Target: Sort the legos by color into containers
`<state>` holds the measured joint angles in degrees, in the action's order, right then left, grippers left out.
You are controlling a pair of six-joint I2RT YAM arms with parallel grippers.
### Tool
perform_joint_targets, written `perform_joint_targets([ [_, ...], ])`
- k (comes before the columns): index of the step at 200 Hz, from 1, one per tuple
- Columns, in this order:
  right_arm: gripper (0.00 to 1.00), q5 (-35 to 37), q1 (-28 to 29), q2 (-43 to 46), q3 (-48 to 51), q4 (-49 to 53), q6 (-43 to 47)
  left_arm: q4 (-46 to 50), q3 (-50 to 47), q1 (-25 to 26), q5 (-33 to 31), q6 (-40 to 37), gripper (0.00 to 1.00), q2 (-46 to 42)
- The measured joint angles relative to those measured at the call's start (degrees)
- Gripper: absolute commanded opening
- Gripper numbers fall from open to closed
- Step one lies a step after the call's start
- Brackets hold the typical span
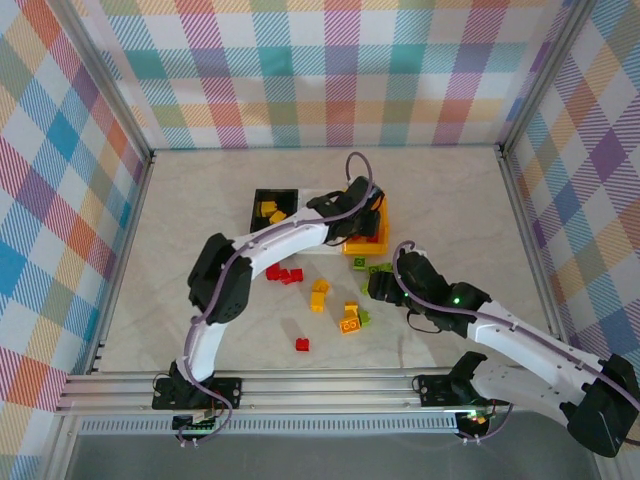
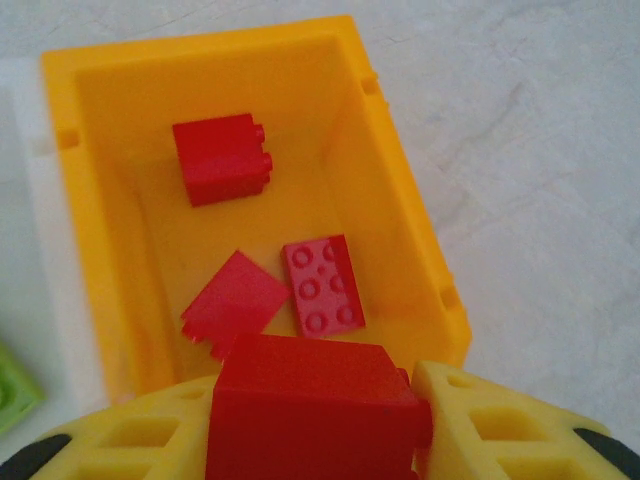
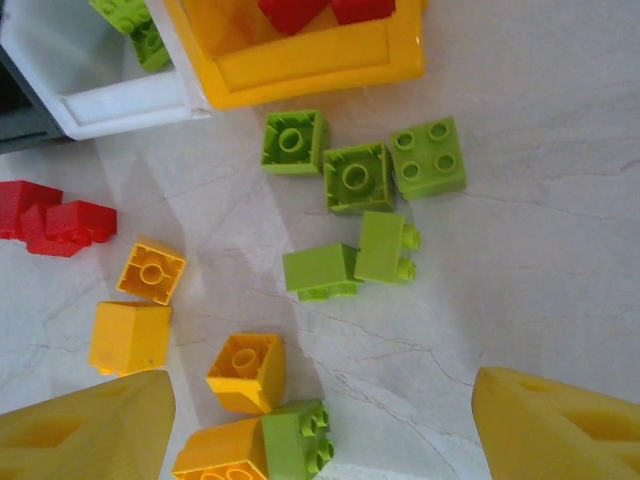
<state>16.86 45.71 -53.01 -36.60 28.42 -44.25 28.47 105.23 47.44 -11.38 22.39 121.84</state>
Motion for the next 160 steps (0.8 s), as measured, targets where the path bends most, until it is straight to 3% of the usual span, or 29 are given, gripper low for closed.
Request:
perform_joint_targets([
  [32, 0.79, -1.18, 0.00, -0.09, 0.61, 0.76, -0.15, 2.97, 7.43, -0.48, 0.68, 0.57, 0.70, 5.25],
  [84, 0.77, -5.57, 0.00, -3.39, 0.98, -0.33, 0.26, 4.22, 10.69, -0.28, 2.62, 1.73, 0.87, 4.28],
  [104, 0.77, -8.20, 0.15, -7.48, 1.01, -1.99, 0.87, 2.64, 2.64, 0.28, 3.30, 2.29, 0.93, -3.26],
  [110, 0.77, -8.98, 0.31, -8.85, 1.01, -2.58, 1.07, 2.14, -0.09, 0.50, 3.30, 2.27, 1.00, -6.23],
  [160, 0.74, -11.08, 5.53, -18.32, -0.24, -5.09, 1.84, -3.98, -25.70, 4.37, 2.23, 3.76, 1.00, -39.04],
])
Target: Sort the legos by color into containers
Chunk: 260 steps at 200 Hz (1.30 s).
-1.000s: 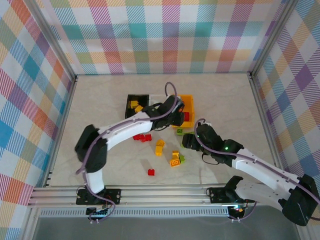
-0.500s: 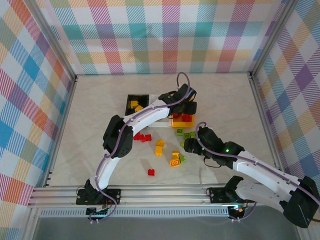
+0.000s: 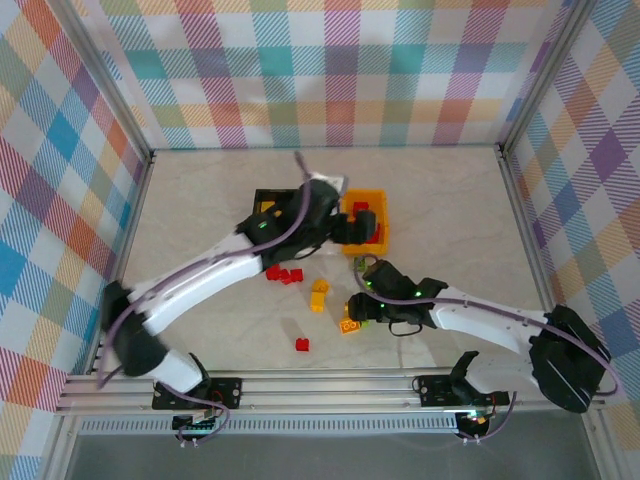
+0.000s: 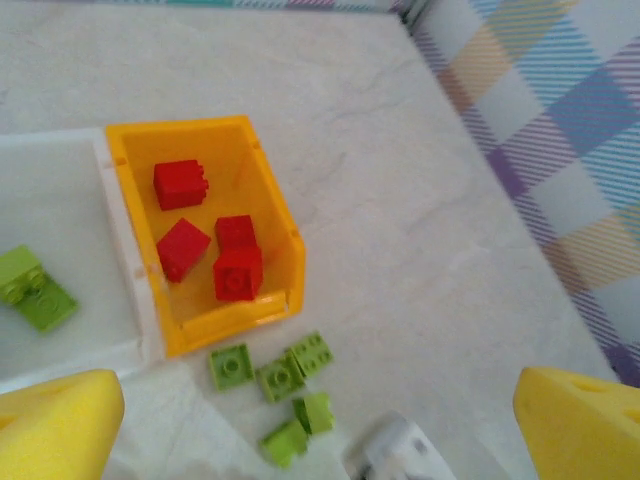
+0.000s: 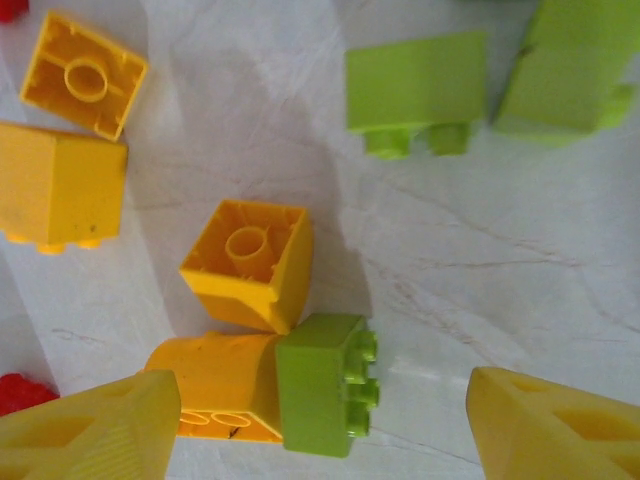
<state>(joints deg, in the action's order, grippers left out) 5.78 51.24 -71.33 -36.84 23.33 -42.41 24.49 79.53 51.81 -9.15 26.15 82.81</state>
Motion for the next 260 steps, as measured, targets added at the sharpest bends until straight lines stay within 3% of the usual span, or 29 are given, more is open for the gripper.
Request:
perform_joint_targets([
  [29, 0.70, 1.49, 2.08, -1.86, -0.81, 0.11, -0.55, -0.13, -14.38, 0.39, -2.43, 2.62, 1.00, -13.99],
  [74, 0.59, 5.81, 2.36, 0.20, -0.76, 2.05, -3.98, 5.09, -27.21, 0.39, -5.01, 6.97, 1.00, -23.76],
  [117, 0.57, 6.08, 2.36, -2.05, -0.79, 2.45, -5.01, 8.09, -30.16, 0.39, -6.91, 9.05, 1.00, -28.33],
  [173, 0.44, 6.84, 1.92, -3.50, -1.77, 5.33, -7.13, 9.35, -32.39, 0.39, -8.09, 10.43, 1.00, -30.67],
  [187, 0.44, 7.82, 1.53, -2.58, -1.79, 7.19, -7.91, 10.03, -32.54, 0.39, -8.13, 10.51, 1.00, -30.91],
  [219, 0.57, 8.07, 0.68, -0.07, -1.68, 8.98, -7.17, 10.12, -32.65, 0.39, -8.55, 10.51, 1.00, -31.45],
  [260, 0.48, 6.12, 0.70, -5.38, -1.75, 7.54, -6.19, 10.40, -33.51, 0.39, -8.57, 10.56, 1.00, -31.54],
])
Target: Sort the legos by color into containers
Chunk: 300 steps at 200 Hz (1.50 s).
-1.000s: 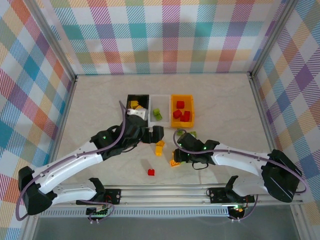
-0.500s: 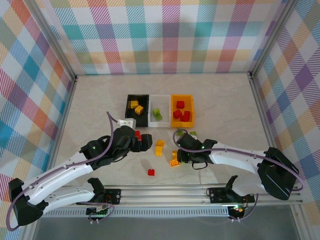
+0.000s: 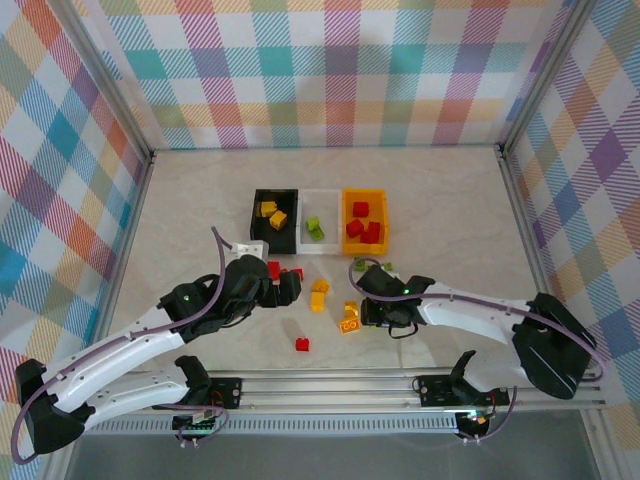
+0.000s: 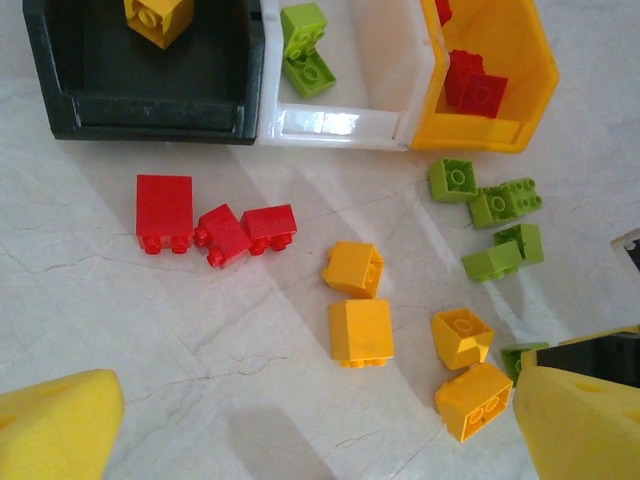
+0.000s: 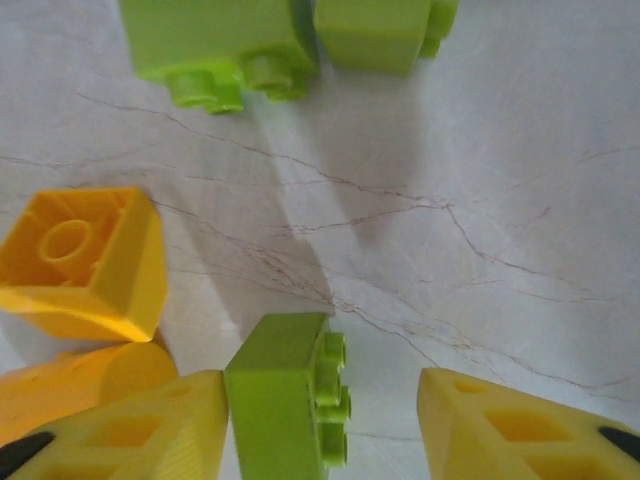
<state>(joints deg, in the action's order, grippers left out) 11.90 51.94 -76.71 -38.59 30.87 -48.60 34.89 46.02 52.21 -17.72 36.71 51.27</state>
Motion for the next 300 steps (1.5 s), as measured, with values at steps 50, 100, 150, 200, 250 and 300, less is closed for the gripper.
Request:
perform_joint_targets([
  [50, 0.26, -0.83, -0.02, -0.90, -0.07, -1.29, 1.36, 1.25, -0.63, 0.00, -1.01, 0.20, 1.00, -1.20],
  [100, 0.23, -1.36, -1.77, -0.28, -12.85, -0.02, 7.63, 2.21, -2.23, 0.00, -2.56, 1.20, 1.00, -2.89],
  [150, 0.25, -3.87, -7.56, -18.32, -36.39, -4.20, 13.09, 3.10, -4.94, 0.00, -2.23, 1.42, 1.00, -3.02],
  [200, 0.31, -4.15, -11.19, -37.16, -52.89, -2.14, 14.10, 3.13, -6.62, 0.02, 0.13, 1.49, 1.00, -2.16],
  [250, 0.68, -4.02, -11.85, -43.04, -61.37, 1.27, 15.08, 2.91, -7.48, 0.81, 2.80, 1.51, 1.00, -0.94],
  [300, 0.75, -4.68, -11.85, -31.01, -50.77, -1.62, 14.71, 2.84, -7.48, 6.64, 4.61, 1.66, 1.00, 3.19],
])
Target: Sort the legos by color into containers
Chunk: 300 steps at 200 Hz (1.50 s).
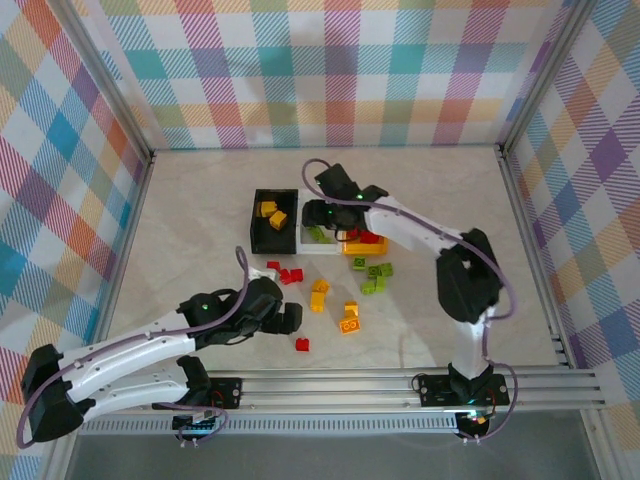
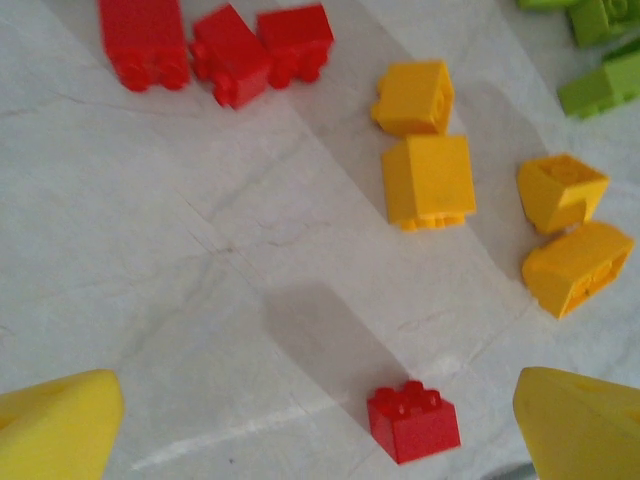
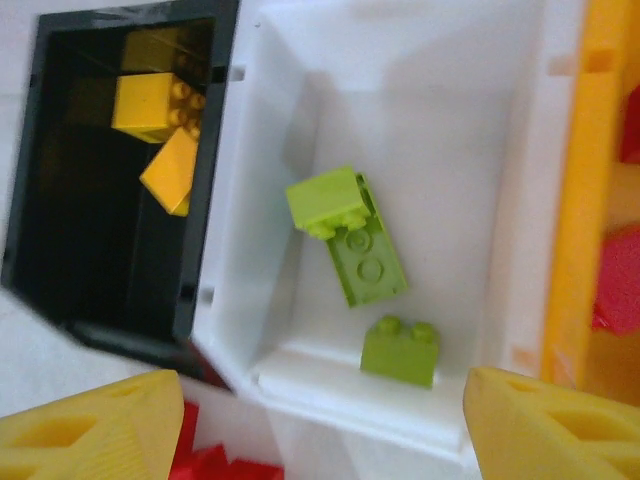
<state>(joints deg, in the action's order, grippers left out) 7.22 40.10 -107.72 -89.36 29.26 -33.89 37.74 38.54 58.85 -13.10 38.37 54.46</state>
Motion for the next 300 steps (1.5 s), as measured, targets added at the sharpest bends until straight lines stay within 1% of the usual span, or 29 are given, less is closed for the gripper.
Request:
perform_joint_targets([
  [22, 0.76, -0.74, 0.00, 8.57, 7.91, -1.73, -0.35, -0.76, 0.00, 5.55, 0.66, 0.79, 0.96, 4.37],
  [41, 0.77, -0.94, 0.04, 13.64, 13.79, -3.28, -0.66, -2.16, 0.04, 10.19, 1.27, 1.44, 0.92, 10.27],
  [54, 0.77, -1.05, 0.04, 15.91, 17.44, -3.76, -0.83, -2.86, 0.42, 12.39, 1.66, 1.55, 0.88, 14.43],
  [66, 0.77, -1.03, 0.04, 17.70, 20.70, -3.91, -0.83, -3.61, 1.01, 13.57, 1.75, 1.49, 0.87, 17.77],
  [94, 0.77, -0.83, 0.04, 21.22, 25.40, -3.85, -1.18, -4.61, 2.49, 14.03, 1.73, 1.14, 0.78, 22.16],
  [120, 0.77, -0.39, 0.04, 25.09, 27.23, -3.98, -1.22, -5.51, 4.17, 14.05, 1.70, 0.13, 0.63, 26.05],
  [146, 0.77, 0.42, 0.04, 27.74, 28.26, -4.22, -1.22, -6.51, 5.31, 14.05, 1.70, -1.07, 0.52, 30.42],
  [173, 0.78, 1.40, 0.04, 28.85, 29.70, -4.35, -1.22, -6.51, 5.35, 14.10, 1.70, -1.70, 0.39, 31.58],
  [187, 0.78, 1.81, 0.04, 29.55, 30.71, -4.35, -1.29, -6.40, 5.44, 14.10, 1.62, -1.81, 0.35, 31.56],
  [225, 0.78, 2.60, 0.04, 33.40, 34.58, -4.42, -2.54, -5.51, 5.84, 14.08, 0.59, -1.95, 0.33, 29.46],
  [253, 0.78, 3.23, 0.04, 37.16, 38.07, -4.35, -3.63, -4.22, 8.81, 11.43, -1.07, -3.08, 0.32, 25.55],
  [278, 0.78, 4.50, 0.04, 40.33, 41.03, -4.26, -5.40, -4.48, 15.78, 3.50, -1.22, -5.88, 0.33, 24.44],
  [289, 0.78, 4.87, 0.04, 42.05, 42.64, -4.00, -6.47, -5.11, 20.68, -0.26, -0.87, -7.39, 0.34, 25.46],
  [300, 0.78, 5.14, 0.04, 43.82, 44.33, -3.85, -7.72, -5.33, 26.45, -2.91, -0.44, -8.94, 0.33, 27.80],
])
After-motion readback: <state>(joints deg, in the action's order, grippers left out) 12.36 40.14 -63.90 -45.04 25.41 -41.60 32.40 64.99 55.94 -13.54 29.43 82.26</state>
